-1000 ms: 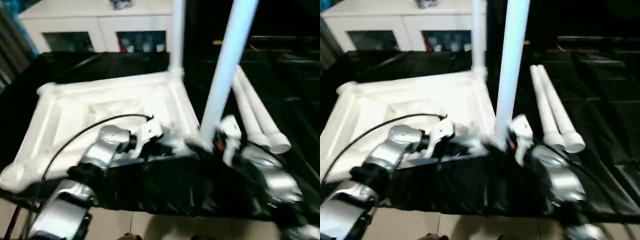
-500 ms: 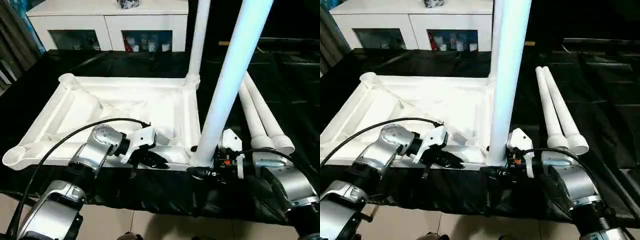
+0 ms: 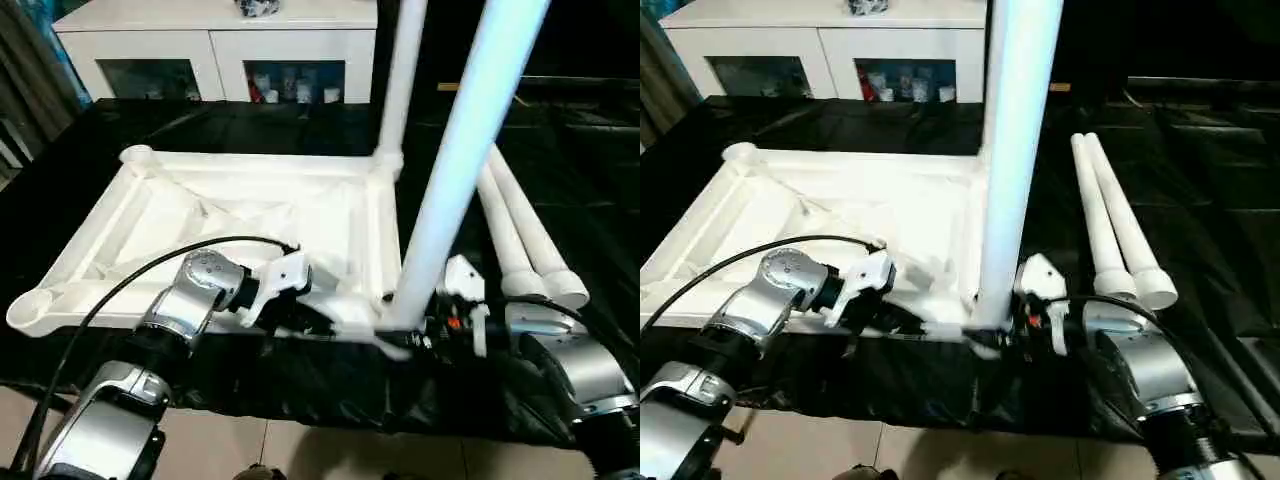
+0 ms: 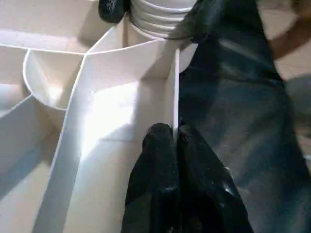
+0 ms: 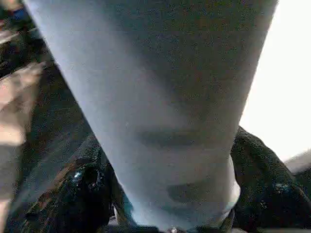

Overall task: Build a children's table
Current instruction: Rotate leg to tighten

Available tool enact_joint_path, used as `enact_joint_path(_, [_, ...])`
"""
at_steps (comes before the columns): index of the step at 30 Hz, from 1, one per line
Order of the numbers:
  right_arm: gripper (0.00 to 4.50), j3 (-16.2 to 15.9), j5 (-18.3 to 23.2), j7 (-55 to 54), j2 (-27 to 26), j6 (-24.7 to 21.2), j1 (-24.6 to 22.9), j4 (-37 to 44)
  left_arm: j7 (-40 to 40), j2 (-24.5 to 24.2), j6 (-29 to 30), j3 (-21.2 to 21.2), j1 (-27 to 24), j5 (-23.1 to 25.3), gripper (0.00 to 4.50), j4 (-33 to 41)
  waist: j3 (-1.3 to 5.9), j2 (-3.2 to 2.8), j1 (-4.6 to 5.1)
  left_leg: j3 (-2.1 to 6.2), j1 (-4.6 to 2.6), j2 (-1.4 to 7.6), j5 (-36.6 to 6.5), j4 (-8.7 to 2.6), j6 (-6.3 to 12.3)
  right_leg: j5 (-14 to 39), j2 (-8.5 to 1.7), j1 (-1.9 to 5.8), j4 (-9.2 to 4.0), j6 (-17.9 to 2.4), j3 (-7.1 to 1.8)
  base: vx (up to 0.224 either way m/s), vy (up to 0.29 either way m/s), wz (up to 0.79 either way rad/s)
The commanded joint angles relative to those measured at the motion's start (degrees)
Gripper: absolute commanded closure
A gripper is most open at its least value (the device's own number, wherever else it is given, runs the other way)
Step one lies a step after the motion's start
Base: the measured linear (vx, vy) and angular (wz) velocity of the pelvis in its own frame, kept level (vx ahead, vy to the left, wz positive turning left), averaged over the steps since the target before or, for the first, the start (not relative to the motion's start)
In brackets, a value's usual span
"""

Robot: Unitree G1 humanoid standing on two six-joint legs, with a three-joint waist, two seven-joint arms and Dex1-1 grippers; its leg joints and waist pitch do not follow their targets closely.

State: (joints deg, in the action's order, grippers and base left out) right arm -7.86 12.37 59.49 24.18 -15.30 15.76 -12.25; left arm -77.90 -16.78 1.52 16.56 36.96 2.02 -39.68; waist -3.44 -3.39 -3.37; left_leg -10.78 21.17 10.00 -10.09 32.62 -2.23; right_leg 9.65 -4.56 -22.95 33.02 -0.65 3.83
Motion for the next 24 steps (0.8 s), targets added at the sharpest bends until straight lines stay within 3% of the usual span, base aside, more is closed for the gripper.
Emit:
enact_joint_path(1, [1.74,-1.81,-2.65,-7.92,-4.43,0.13,0.85,-3.63,4.6,4.58,1.78,0.66,1.57,-0.36,4.5,-0.57,2.41,0.91,0.32,1.32,-0.57,3.05,-16.65,-3.99,2.74,23.88,-4.21,2.23,-4.92,-11.16,-2.43,0.0,0.0,0.0])
enact_joint_path(4, [1.75,-0.74,-4.04,-14.34,-7.56,0.55,2.07,-6.52,8.52,6.42,2.91,0.2,2.3,0.22,4.5,-1.49,2.33,1.05,1.26,1.75,-0.82,2.84,-19.11,-4.25,1.26,28.14,-4.13,2.19,-5.43,-9.35,-2.29,0.0,0.0,0.0])
enact_joint_path(5, [1.75,0.6,-4.9,-22.07,-12.09,1.15,3.87,-9.86,13.63,9.16,4.97,-0.49,2.99,0.62,4.5,-2.23,2.26,0.96,1.45,1.58,-0.93,2.84,-19.35,-4.18,1.42,27.99,-4.12,1.89,-5.59,-9.28,-2.46,0.0,0.0,0.0])
enact_joint_path(7, [1.76,1.13,-5.2,-25.32,-14.01,1.42,4.7,-11.23,16.4,10.32,5.62,-0.86,3.32,0.97,4.5,-2.62,2.26,0.93,1.98,1.81,-0.82,2.68,-20.12,-4.22,0.96,29.22,-4.19,1.96,-5.6,-9.21,-2.23,0.0,0.0,0.0])
enact_joint_path(9, [1.76,2.58,-6.37,-34.23,-19.26,2.34,7.11,-14.89,23.38,13.47,7.36,-1.79,3.97,1.64,4.5,-3.33,2.32,0.73,2.07,1.73,-0.98,2.76,-19.82,-4.24,0.76,27.99,-4.08,1.62,-5.66,-9.12,-2.39,0.0,0.0,0.0])
enact_joint_path(10, [1.76,2.64,-7.0,-36.42,-20.67,3.35,7.86,-15.99,24.88,14.41,7.69,-1.91,3.91,1.79,4.5,-3.18,2.44,1.31,2.12,1.61,-1.04,2.66,-20.06,-4.19,0.97,27.91,-3.97,1.72,-5.77,-9.02,-2.34,0.0,0.0,0.0])
enact_joint_path(11, [1.76,2.54,-7.41,-37.46,-21.45,4.19,8.32,-16.65,25.33,14.93,7.8,-1.87,3.77,1.8,4.5,-2.96,2.45,1.05,1.91,1.6,-0.99,2.67,-19.4,-4.18,1.35,27.48,-4.11,1.76,-5.68,-9.03,-2.45,0.0,0.0,0.0])
enact_joint_path(12, [1.76,2.5,-8.25,-39.26,-23.13,6.93,9.3,-18.16,26.36,15.95,8.02,-1.68,3.35,1.99,4.5,-2.66,2.55,1.3,2.01,1.52,-0.75,2.69,-18.61,-4.17,1.69,26.29,-4.14,1.86,-5.59,-9.16,-2.49,0.0,0.0,0.0])
enact_joint_path(16, [1.76,3.3,-8.2,-40.29,-24.28,8.15,9.93,-19.31,26.42,16.04,7.13,-0.94,2.92,2.75,4.5,-2.82,2.67,1.0,1.84,1.43,-0.61,2.79,-17.21,-4.18,2.73,22.82,-4.02,2.02,-5.23,-9.83,-2.6,0.0,0.0,0.0])
enact_joint_path(17, [1.06,3.84,-7.93,-40.51,-24.67,8.9,10.22,-19.66,26.53,15.94,7.25,-0.9,2.8,3.05,4.5,-2.74,2.68,0.97,1.86,1.41,-0.55,2.85,-16.96,-4.22,2.9,21.41,-3.98,2.06,-5.07,-10.26,-2.62,0.0,0.0,0.0])
enact_joint_path(20, [0.99,3.64,-7.83,-38.0,-23.83,9.68,9.96,-18.39,25.26,15.38,6.88,-0.97,2.69,2.74,4.5,-2.32,2.62,0.86,1.87,1.34,-0.57,2.87,-17.27,-4.24,3.1,20.44,-3.96,2.09,-5.0,-10.95,-2.62,0.0,0.0,0.0])
enact_joint_path(23, [0.61,3.13,-7.97,-35.3,-22.1,10.69,9.56,-17.26,23.75,14.44,5.88,-0.67,2.62,2.46,4.5,-1.93,2.61,0.88,1.88,1.35,-0.58,2.84,-18.11,-4.24,3.02,21.44,-4.0,2.19,-5.11,-10.76,-2.61,0.0,0.0,0.0])
enact_joint_path(24, [0.61,2.91,-7.62,-33.69,-21.21,10.74,9.22,-16.59,22.5,13.93,5.32,-0.55,2.45,2.18,4.5,-1.65,2.65,0.63,1.83,1.36,-0.62,2.87,-18.16,-4.22,3.01,21.42,-4.05,2.18,-5.09,-10.76,-2.65,0.0,0.0,0.0])
